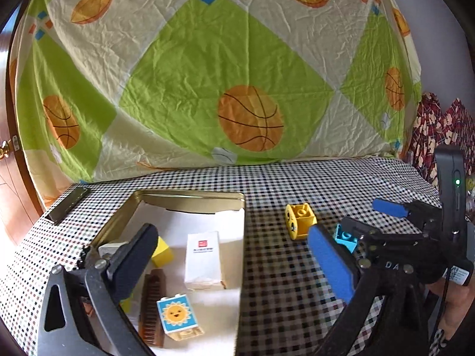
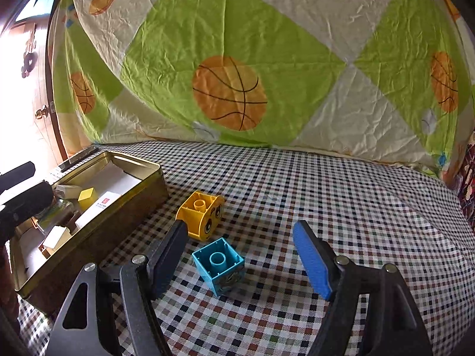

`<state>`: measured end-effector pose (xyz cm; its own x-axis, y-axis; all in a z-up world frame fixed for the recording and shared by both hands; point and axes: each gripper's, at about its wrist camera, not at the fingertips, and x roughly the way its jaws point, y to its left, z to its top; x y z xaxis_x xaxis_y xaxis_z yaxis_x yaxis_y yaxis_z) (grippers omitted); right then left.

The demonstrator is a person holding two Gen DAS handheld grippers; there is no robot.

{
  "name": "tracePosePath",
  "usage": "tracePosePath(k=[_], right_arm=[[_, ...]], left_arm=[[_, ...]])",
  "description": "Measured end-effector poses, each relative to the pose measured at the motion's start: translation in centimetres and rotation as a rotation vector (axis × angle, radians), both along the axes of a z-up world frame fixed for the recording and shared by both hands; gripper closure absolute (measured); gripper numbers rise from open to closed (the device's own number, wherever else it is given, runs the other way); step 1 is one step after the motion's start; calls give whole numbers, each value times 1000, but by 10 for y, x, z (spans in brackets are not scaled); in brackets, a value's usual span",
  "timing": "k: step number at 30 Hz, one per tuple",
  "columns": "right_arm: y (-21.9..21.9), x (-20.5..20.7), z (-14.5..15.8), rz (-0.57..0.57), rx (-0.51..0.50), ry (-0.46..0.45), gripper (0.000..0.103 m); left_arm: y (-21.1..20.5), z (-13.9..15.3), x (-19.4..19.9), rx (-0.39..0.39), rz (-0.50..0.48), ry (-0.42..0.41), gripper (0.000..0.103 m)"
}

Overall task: Organize rigid objects
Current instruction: 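Grasp the yellow toy brick with the left tool while the right tool grasps the blue cube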

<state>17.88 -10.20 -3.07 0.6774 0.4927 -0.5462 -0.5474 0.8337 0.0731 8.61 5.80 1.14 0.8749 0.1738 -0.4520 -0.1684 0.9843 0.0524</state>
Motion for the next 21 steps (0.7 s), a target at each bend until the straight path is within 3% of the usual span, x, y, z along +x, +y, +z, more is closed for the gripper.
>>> tracePosePath(k=[6, 8, 12, 18, 21], right_arm=[[12, 23, -20, 46, -57, 152, 29], [10, 31, -26, 54, -45, 208, 60], [2, 22, -22, 34, -60, 152, 60], [-45, 36, -19, -164, 0, 122, 60], [-59, 39, -17, -209, 18, 114, 59]], left_arm=[[-20, -4, 16, 15, -11, 37, 1], [-23, -6, 22, 9, -11, 47, 1], [-32, -12, 35, 14, -13, 73, 1], [-51, -24, 67, 36, -13, 128, 1], [-62, -35, 87, 61, -26, 166, 2]])
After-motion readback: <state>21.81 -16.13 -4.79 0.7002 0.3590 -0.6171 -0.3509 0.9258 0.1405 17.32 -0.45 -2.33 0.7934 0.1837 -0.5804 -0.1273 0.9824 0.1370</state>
